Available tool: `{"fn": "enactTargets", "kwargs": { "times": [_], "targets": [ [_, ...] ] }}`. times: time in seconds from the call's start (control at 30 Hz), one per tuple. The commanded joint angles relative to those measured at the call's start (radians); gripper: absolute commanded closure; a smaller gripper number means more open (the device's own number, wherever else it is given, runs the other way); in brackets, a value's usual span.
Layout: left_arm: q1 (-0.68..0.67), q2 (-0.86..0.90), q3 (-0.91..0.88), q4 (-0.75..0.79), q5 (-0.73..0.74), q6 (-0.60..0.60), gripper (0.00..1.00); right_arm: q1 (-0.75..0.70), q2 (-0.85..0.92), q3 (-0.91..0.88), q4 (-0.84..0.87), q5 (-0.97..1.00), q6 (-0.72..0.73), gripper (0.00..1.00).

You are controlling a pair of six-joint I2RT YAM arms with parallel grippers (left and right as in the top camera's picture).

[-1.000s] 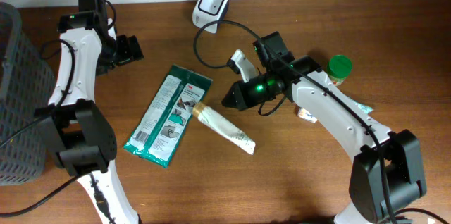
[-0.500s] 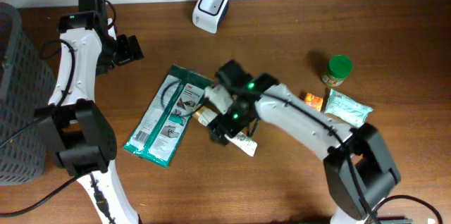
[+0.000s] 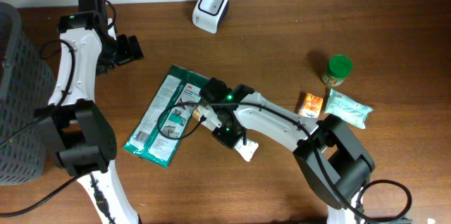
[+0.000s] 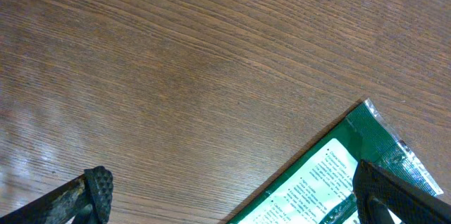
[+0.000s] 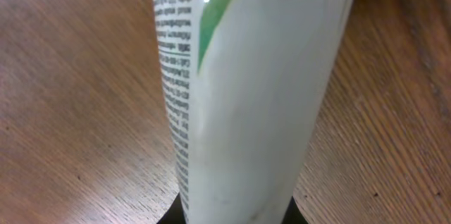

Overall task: Scan the item barcode
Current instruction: 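Raise the white tube up under the scanner with the right gripper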

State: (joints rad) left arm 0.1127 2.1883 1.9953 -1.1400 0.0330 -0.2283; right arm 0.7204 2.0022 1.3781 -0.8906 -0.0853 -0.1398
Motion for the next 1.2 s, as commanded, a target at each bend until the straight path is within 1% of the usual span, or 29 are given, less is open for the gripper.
{"fn": "enactTargets", "kwargs": {
  "times": [0.0, 0.1, 0.2, 0.27, 0.33, 0.47, 0.63, 0.67, 0.7, 0.73, 0.77, 0.83, 0.93, 0.97, 1.03, 1.07, 1.17],
  "targets": [
    [0.002, 0.007, 0.014, 0.002, -0.006, -0.001, 0.01, -0.078, -0.027, 0.045, -0.011, -0.122, 0.074, 0.96],
    [0.002, 0.007, 0.014, 0.001, -0.006, -0.002, 0.00, -0.168, -0.066, 0.110, -0.012, -0.406, 0.075, 0.96],
    [0.002, 0.007, 0.014, 0.002, -0.006, -0.002, 0.00, -0.245, -0.076, 0.190, -0.034, -0.622, 0.132, 0.96],
    [0.002, 0.007, 0.014, 0.002, -0.006, -0.002, 0.01, -0.280, -0.076, 0.233, -0.037, -0.727, 0.155, 0.96],
    [0.002, 0.007, 0.014, 0.002, -0.006, -0.002, 0.00, -0.311, -0.076, 0.287, -0.026, -0.785, 0.219, 0.96],
    [0.002, 0.007, 0.014, 0.002, -0.006, -0.002, 0.01, -0.335, -0.076, 0.398, 0.085, -0.876, 0.360, 0.96],
    [0.002, 0.007, 0.014, 0.002, -0.006, -0.002, 0.00, -0.335, -0.076, 0.443, 0.198, -0.875, 0.381, 0.96],
    [0.002, 0.007, 0.014, 0.002, -0.006, -0.002, 0.01, -0.335, -0.075, 0.443, 0.214, -0.862, 0.381, 0.96],
    [0.002, 0.007, 0.014, 0.002, -0.006, -0.002, 0.01, -0.335, -0.075, 0.443, 0.221, -0.788, 0.381, 0.96],
    [0.002, 0.007, 0.014, 0.002, -0.006, -0.002, 0.00, -0.334, -0.075, 0.443, 0.222, -0.677, 0.376, 0.96],
    [0.002, 0.007, 0.014, 0.002, -0.006, -0.001, 0.00, -0.332, -0.074, 0.443, 0.226, -0.516, 0.368, 0.96],
    [0.002, 0.007, 0.014, 0.002, -0.006, -0.002, 0.00, -0.315, -0.061, 0.443, 0.261, -0.202, 0.293, 0.96],
    [0.002, 0.007, 0.014, 0.002, -0.006, -0.002, 0.00, -0.294, -0.019, 0.443, 0.376, 0.106, 0.195, 0.96],
    [0.002, 0.007, 0.014, 0.002, -0.006, -0.002, 0.00, -0.293, 0.000, 0.443, 0.431, 0.171, 0.186, 0.96],
    [0.002, 0.007, 0.014, 0.002, -0.006, -0.002, 0.01, -0.293, 0.034, 0.473, 0.498, 0.219, 0.146, 0.96],
    [0.002, 0.007, 0.014, 0.002, -0.006, -0.002, 0.01, -0.293, 0.051, 0.503, 0.502, 0.237, 0.131, 0.96],
    [0.002, 0.007, 0.014, 0.002, -0.006, -0.002, 0.01, -0.275, 0.161, 0.678, 0.471, 0.338, 0.005, 0.96]
  ]
}}
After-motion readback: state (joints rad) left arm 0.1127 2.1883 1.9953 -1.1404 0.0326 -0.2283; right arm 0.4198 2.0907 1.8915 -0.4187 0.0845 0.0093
